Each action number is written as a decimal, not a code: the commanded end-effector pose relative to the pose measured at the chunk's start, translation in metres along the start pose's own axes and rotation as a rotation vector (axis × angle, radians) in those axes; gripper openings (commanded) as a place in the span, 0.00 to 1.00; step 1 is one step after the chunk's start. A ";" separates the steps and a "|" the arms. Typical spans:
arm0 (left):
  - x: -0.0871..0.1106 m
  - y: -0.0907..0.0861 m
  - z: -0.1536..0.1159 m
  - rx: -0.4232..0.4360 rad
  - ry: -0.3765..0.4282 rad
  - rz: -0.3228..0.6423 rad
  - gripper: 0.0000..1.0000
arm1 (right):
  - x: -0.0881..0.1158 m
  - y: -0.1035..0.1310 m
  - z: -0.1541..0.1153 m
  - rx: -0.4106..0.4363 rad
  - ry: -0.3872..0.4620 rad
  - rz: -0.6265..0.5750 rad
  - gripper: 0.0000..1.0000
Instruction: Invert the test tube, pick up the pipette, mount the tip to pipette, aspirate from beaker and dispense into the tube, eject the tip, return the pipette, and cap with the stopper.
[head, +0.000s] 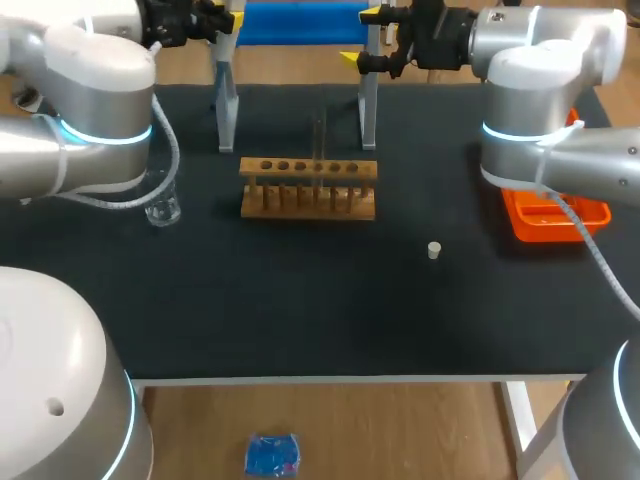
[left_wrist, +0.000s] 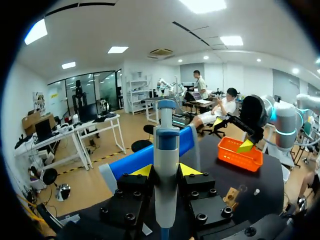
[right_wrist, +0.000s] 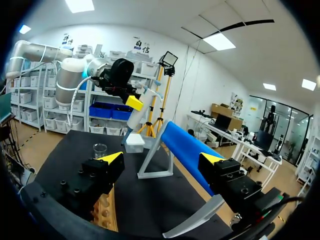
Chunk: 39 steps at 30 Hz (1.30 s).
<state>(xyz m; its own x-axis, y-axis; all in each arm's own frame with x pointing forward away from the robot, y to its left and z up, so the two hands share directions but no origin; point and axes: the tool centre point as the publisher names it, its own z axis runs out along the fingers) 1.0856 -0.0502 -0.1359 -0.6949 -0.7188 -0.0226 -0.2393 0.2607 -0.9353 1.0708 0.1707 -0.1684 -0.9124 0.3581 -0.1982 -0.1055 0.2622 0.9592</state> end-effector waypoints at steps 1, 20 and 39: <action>0.000 0.003 0.013 -0.007 -0.050 -0.016 0.00 | 0.000 0.000 -0.001 0.000 0.000 -0.001 1.00; -0.019 0.017 0.032 -0.048 -0.228 -0.096 0.00 | 0.000 0.000 -0.001 0.000 0.000 -0.001 1.00; -0.035 0.027 0.051 -0.061 -0.325 -0.155 0.00 | 0.000 0.000 -0.001 0.000 0.000 -0.001 1.00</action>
<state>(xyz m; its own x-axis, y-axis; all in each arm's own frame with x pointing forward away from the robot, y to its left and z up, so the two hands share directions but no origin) 1.1305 -0.0464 -0.1741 -0.4051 -0.9143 -0.0004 -0.3765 0.1673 -0.9112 1.0708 0.1707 -0.1684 -0.9124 0.3581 -0.1982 -0.1055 0.2622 0.9592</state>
